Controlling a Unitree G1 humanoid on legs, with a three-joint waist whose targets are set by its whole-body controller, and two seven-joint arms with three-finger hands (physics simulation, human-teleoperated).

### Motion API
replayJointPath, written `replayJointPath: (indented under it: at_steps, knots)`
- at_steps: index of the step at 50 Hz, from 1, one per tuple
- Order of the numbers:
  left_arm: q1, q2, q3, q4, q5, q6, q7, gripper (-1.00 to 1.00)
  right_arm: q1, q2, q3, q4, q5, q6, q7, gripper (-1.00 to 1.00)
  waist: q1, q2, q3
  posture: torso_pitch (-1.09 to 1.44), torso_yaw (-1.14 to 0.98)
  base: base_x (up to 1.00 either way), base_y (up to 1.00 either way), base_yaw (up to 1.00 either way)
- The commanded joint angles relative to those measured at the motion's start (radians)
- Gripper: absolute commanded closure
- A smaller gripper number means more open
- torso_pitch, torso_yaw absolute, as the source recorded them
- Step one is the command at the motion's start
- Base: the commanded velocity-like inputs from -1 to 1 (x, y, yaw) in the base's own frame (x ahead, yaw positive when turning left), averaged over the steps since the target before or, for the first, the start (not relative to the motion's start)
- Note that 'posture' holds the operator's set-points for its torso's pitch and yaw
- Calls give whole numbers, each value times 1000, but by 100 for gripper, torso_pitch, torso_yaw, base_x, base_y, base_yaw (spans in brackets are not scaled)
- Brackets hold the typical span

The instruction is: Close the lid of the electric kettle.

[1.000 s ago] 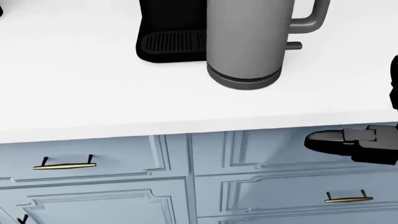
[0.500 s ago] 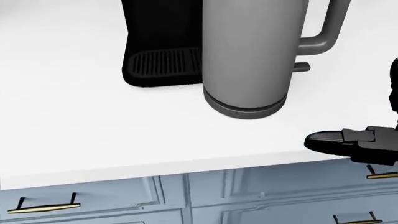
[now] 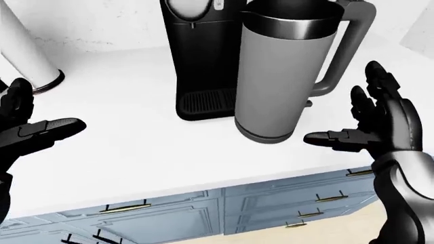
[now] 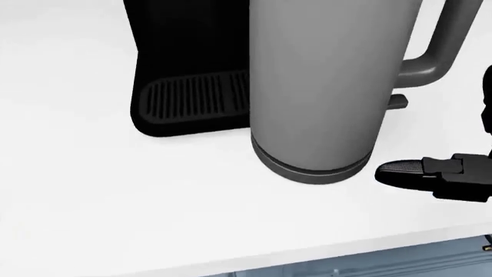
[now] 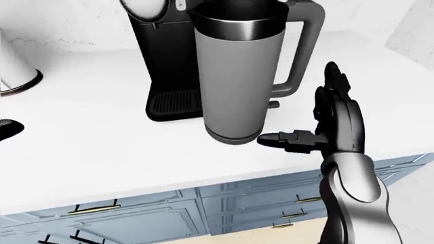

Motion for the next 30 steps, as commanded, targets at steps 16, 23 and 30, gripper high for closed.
replayJointPath:
  at_steps: [16,23,30]
  knots:
    - [-19,16,19,-18,24,-32,-5,-100,-19,-5,6,-30,-10,-35,2,-100,-10,9,-17,0,0,0,0,0]
    - [-24,22,23,-19,16,-25,2,-100,-18,-5,4,-25,-12,-43,4,-100,-10,8,-14,0,0,0,0,0]
    - [-22,24,24,-23,15,-31,2,-100,-18,-4,7,-24,-14,-43,5,-100,-8,8,-12,0,0,0,0,0]
